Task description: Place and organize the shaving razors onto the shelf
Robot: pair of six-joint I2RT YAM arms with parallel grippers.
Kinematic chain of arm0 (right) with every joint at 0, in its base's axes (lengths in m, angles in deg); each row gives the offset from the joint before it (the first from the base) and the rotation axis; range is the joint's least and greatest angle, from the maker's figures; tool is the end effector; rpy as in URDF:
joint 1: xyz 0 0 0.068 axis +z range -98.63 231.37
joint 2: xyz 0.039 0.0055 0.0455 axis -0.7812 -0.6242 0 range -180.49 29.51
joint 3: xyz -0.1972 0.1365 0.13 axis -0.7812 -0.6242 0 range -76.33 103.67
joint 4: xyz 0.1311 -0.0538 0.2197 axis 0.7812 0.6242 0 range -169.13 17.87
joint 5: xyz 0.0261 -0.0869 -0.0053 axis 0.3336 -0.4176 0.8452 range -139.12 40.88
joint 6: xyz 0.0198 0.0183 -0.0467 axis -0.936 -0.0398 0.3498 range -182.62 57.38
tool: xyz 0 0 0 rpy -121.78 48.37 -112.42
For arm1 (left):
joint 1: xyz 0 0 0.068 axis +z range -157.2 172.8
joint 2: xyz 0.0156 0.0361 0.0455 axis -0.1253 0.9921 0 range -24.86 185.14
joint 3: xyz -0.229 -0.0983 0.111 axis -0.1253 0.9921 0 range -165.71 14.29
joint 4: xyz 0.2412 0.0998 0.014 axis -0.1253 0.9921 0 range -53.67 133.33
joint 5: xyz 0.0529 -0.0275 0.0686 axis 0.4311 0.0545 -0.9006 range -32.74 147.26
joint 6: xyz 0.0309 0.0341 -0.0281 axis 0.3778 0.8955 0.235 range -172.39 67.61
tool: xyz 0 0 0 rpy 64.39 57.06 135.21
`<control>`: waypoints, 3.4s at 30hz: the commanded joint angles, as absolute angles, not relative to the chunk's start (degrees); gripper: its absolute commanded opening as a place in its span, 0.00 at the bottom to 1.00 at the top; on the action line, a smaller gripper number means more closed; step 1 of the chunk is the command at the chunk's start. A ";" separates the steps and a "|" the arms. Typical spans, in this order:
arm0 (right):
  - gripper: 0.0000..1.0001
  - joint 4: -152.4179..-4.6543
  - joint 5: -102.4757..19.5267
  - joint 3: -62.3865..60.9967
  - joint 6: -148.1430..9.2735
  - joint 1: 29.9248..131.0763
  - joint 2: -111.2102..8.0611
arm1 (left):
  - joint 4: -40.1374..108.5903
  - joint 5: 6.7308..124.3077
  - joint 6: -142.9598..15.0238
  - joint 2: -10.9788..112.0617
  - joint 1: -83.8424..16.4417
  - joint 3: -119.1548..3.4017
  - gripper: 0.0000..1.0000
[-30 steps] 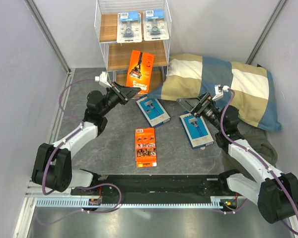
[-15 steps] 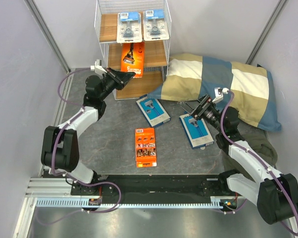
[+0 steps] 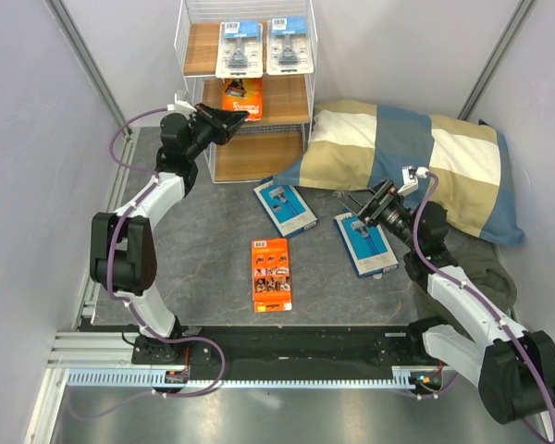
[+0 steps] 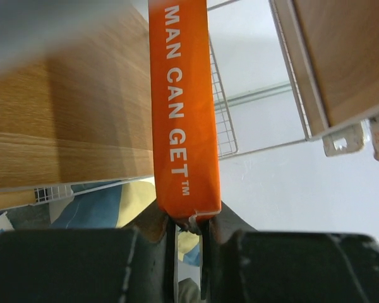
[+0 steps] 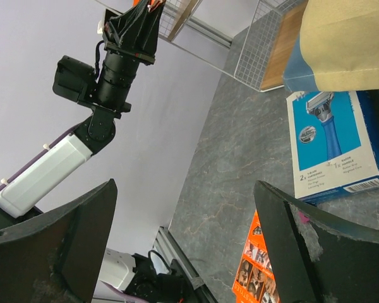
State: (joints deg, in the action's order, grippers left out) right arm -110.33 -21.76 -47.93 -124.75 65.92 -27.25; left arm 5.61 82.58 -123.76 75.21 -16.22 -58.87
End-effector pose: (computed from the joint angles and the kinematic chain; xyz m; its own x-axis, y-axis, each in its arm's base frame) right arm 0.2136 0.0723 0.2760 -0.5676 0.6638 -0.4871 -0.3544 0.3370 0.8723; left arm 0.4101 -0.0806 0.3230 -0.5127 -0.7859 -0.3456 0.2420 0.2539 -0.9365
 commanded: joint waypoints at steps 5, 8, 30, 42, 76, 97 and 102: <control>0.98 -110.51 -20.99 -49.17 -123.71 65.35 -25.51 | 8.03 80.99 -127.71 77.17 -16.52 -61.73 0.11; 0.98 -110.42 -20.99 -49.35 -123.70 65.26 -25.60 | 8.38 81.08 -127.45 77.35 -16.61 -61.56 0.21; 0.98 -110.51 -21.08 -51.19 -124.23 65.17 -24.72 | 12.34 84.50 -116.38 71.04 -17.13 -58.31 0.76; 0.98 -110.86 -20.46 -51.02 -123.97 65.08 -25.42 | 10.58 86.26 -114.17 67.34 -17.13 -56.29 0.92; 0.98 -115.87 -17.30 -55.50 -123.88 65.17 -32.89 | 25.51 91.36 -102.31 37.02 -17.66 -13.16 0.92; 0.98 -119.47 -16.42 -56.82 -124.58 65.08 -36.32 | 43.62 77.39 -114.88 6.88 -32.69 11.21 0.74; 0.98 -120.09 -16.42 -57.26 -124.76 65.17 -36.85 | 44.15 77.47 -116.20 5.72 -33.74 13.15 0.73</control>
